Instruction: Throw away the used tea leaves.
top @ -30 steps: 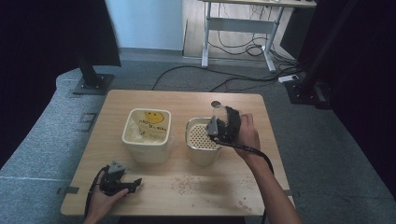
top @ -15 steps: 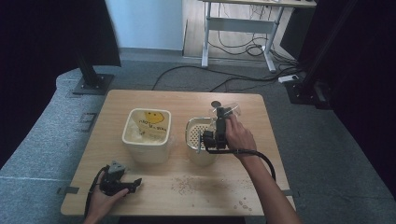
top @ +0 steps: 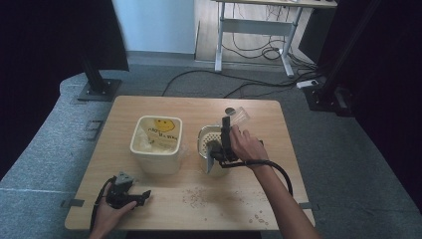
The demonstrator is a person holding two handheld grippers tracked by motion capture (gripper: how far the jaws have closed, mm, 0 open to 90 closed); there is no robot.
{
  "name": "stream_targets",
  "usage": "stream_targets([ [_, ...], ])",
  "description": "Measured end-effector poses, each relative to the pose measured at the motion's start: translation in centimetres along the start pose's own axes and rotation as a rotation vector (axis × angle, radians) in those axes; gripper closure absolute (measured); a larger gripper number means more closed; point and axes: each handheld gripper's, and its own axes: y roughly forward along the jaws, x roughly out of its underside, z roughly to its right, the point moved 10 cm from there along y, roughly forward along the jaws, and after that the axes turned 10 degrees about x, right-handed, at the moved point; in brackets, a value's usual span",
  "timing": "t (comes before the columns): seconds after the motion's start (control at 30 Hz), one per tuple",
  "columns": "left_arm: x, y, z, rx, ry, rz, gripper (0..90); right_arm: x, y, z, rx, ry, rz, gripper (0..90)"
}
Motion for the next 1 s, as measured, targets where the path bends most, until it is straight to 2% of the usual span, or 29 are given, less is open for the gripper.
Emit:
stream_targets([
  [0.17, 0.0, 0.0, 0.0, 0.0, 0.001, 0.0, 13.9, 0.2, 0.0, -0.2, -0.013, 0.024, -0.009, 36.8],
  [0.27, 0.0, 0.0, 0.0, 0.0, 0.0, 0.0, 13.9, 0.3, -0.1, -0.3, -0.032, 0.083, -0.015, 36.8],
  [0.33, 0.0, 0.0, 0.0, -0.001, 0.001, 0.0, 13.9, 0.3, -0.3, -0.5, -0.068, 0.166, -0.031, 36.8],
  [0.4, 0.0, 0.0, 0.0, -0.001, 0.002, 0.0, 13.9, 0.4, -0.4, -0.3, -0.098, 0.275, -0.037, 36.7],
  [0.43, 0.0, 0.0, 0.0, -0.001, 0.001, 0.0, 13.9, 0.4, -0.4, -0.2, -0.11, 0.314, -0.038, 36.7],
  [0.47, 0.0, 0.0, 0.0, -0.001, 0.001, 0.0, 13.9, 0.5, -0.6, -0.1, -0.145, 0.397, -0.046, 36.6],
  [0.6, 0.0, 0.0, 0.0, -0.002, 0.001, 0.001, 13.9, 0.8, -0.7, 0.4, -0.233, 0.64, -0.05, 36.5],
  [0.7, 0.0, 0.0, 0.0, -0.002, 0.001, 0.001, 13.9, 0.9, -0.8, 0.8, -0.308, 0.849, -0.042, 36.4],
  [0.73, 0.0, 0.0, 0.0, -0.002, 0.001, 0.001, 13.9, 1.0, -0.9, 1.0, -0.34, 0.94, -0.046, 36.4],
  [0.77, 0.0, 0.0, 0.0, -0.002, 0.002, 0.001, 13.9, 1.0, -0.9, 1.1, -0.361, 1.0, -0.048, 36.3],
  [0.8, 0.0, 0.0, 0.0, -0.003, 0.001, 0.001, 13.9, 1.1, -0.9, 1.2, -0.404, 1.084, -0.041, 36.4],
  [0.87, 0.0, 0.0, 0.0, -0.002, 0.002, 0.001, 13.9, 1.5, -0.8, 1.5, -0.442, 1.198, -0.044, 36.3],
  [1.0, 0.0, 0.0, 0.0, -0.002, 0.002, 0.001, 14.0, 2.1, -0.6, 2.1, -0.5, 1.377, -0.037, 36.3],
])
